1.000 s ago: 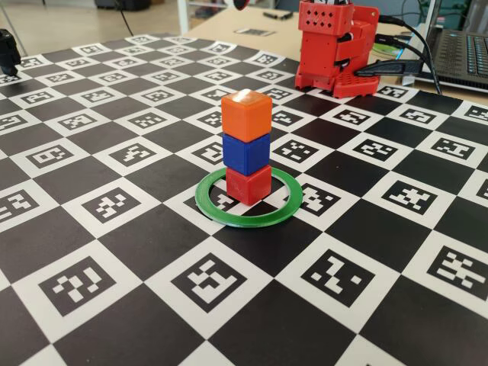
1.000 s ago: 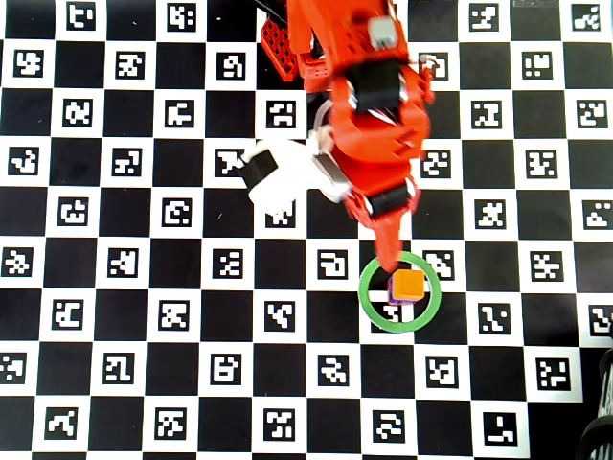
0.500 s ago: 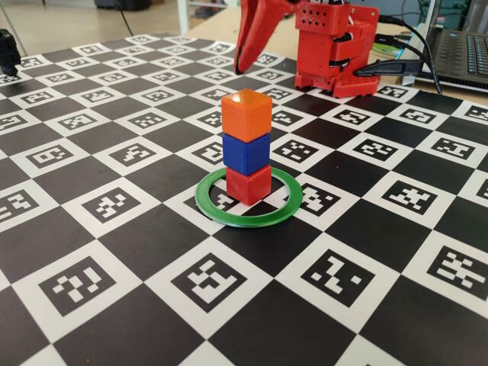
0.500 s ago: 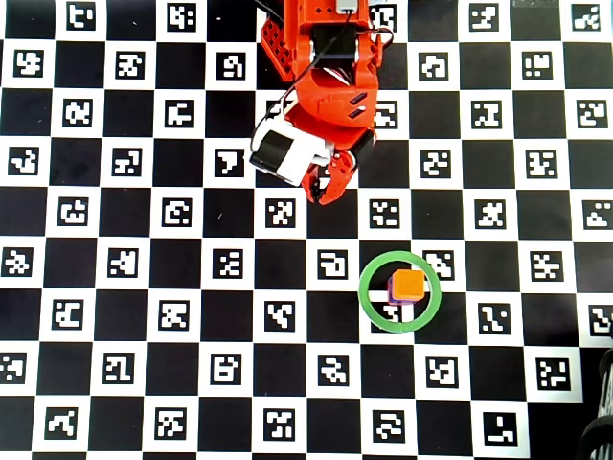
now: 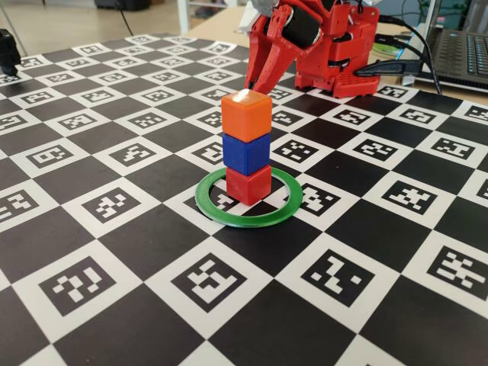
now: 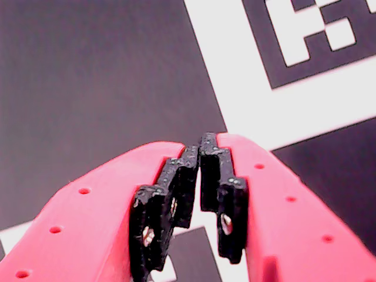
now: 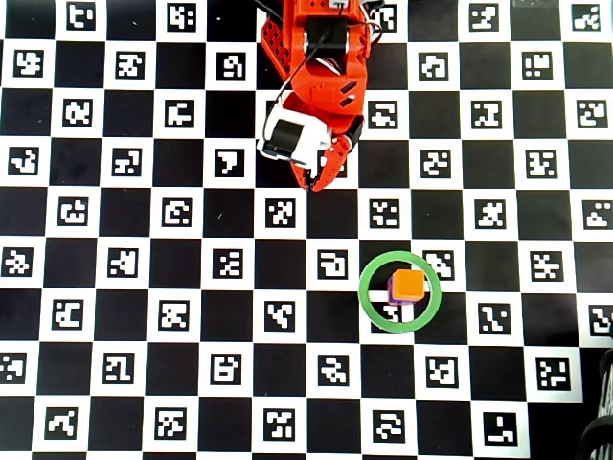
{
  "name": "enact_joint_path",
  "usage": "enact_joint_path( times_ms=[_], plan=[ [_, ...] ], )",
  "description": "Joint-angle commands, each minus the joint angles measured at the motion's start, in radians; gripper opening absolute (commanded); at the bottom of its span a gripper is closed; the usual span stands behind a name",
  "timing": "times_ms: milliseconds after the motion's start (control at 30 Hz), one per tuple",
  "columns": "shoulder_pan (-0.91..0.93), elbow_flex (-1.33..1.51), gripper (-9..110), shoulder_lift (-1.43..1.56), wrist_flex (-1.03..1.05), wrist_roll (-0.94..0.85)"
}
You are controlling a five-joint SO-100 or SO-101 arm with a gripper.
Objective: Grab the red cube then put it in the green circle then put the blue cube on top and finally the orange cube on top
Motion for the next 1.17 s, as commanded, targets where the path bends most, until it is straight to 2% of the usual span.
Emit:
enact_joint_path(
  times_ms=[0, 233, 1133],
  plan=[
    [-0.012, 0.038, -6, 0.052, 0.078, -0.063],
    [-0.012, 0.04, -6, 0.089, 0.255, -0.097],
    [-0.011, 0.04, -6, 0.089, 0.256, -0.106]
  ],
)
